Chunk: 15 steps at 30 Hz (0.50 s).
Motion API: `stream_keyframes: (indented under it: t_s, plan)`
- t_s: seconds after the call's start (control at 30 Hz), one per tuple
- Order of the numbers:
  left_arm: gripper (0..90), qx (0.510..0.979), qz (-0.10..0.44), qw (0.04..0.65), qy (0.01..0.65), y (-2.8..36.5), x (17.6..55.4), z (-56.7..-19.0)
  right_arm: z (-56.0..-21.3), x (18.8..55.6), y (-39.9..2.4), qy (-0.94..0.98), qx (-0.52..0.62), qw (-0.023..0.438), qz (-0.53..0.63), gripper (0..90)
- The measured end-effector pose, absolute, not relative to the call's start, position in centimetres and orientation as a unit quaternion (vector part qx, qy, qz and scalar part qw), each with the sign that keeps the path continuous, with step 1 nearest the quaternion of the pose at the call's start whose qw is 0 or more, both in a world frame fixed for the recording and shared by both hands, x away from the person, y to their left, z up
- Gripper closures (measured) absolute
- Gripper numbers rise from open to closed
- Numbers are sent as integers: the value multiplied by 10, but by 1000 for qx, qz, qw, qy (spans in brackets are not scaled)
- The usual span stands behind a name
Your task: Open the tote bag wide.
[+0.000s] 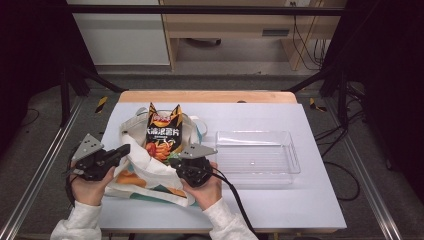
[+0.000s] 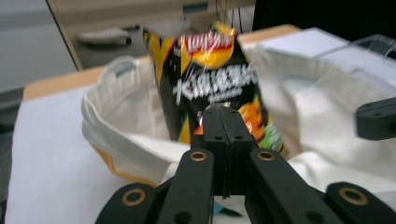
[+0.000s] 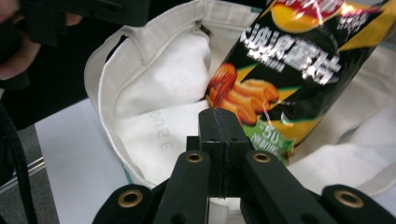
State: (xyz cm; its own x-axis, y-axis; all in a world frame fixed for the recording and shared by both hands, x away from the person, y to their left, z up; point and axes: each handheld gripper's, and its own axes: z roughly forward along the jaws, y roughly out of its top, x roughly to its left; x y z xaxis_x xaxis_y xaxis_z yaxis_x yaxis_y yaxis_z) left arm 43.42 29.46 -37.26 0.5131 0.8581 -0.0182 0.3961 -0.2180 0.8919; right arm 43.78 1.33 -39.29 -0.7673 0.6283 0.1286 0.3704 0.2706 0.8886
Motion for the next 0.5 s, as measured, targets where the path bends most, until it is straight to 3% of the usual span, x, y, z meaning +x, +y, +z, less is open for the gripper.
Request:
stream_keyframes:
  t_s: [0.23,0.5]
  plan:
    - [900,758,236,421,438,303,434,-399,-420,431,14,789,324,114,509,893]
    - [900,782,224,383,438,305,432,-425,-426,436,8,779,345,128,507,900]
